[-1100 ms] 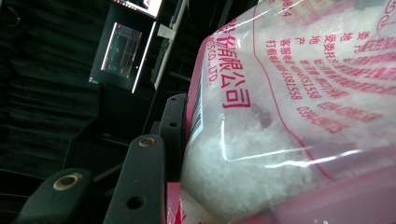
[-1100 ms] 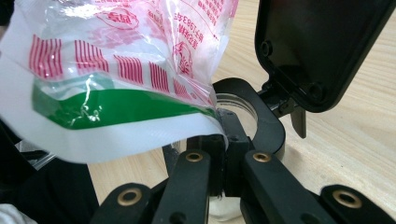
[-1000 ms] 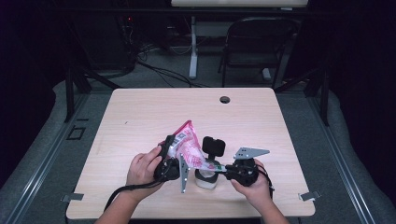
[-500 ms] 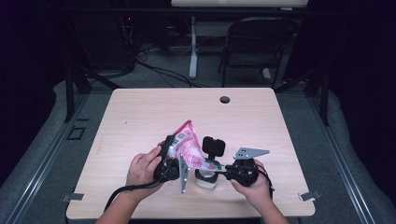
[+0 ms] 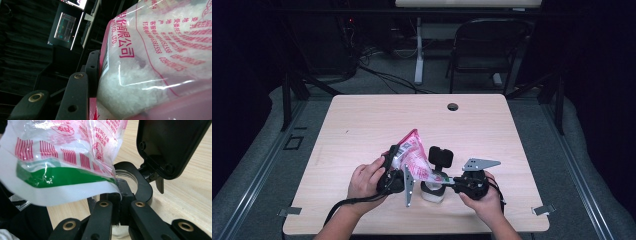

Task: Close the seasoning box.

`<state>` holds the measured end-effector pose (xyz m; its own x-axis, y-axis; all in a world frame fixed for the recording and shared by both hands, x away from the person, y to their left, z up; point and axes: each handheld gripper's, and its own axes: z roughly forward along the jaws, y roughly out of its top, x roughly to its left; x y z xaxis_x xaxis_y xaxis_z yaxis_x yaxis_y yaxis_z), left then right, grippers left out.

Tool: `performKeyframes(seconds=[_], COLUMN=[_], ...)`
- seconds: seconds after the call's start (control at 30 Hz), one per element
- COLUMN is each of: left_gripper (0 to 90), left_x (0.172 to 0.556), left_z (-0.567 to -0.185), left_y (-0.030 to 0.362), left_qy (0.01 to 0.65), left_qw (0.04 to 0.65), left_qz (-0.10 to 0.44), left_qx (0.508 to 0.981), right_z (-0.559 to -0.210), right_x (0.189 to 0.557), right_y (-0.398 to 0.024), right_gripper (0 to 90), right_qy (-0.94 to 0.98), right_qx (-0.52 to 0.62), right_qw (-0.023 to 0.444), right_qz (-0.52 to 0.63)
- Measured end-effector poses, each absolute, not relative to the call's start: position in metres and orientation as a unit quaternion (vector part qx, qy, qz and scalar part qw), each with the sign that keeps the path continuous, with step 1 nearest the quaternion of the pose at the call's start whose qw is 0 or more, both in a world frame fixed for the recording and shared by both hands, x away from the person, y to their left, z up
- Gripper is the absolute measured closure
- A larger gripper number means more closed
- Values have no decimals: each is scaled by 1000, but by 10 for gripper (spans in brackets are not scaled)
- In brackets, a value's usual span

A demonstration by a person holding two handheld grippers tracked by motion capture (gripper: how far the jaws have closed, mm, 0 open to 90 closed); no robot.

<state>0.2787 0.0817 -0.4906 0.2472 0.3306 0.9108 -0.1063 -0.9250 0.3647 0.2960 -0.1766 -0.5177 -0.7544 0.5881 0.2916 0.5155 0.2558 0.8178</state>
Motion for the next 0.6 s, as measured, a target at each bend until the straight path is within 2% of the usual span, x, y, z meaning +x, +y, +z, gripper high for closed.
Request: performKeyframes(seconds=[0.6], left_gripper=[656], left_x=[279], left_z=[-488], left_y=[81], left_qy=[71], left_qw=[180], left_qz=[609], left_qx=[769], right_z=[-517], right_x=[296], right_y=[-177], right_gripper=[900], right_qy=[792], right_qx=[347], right_qw=[36], right_qz=[501])
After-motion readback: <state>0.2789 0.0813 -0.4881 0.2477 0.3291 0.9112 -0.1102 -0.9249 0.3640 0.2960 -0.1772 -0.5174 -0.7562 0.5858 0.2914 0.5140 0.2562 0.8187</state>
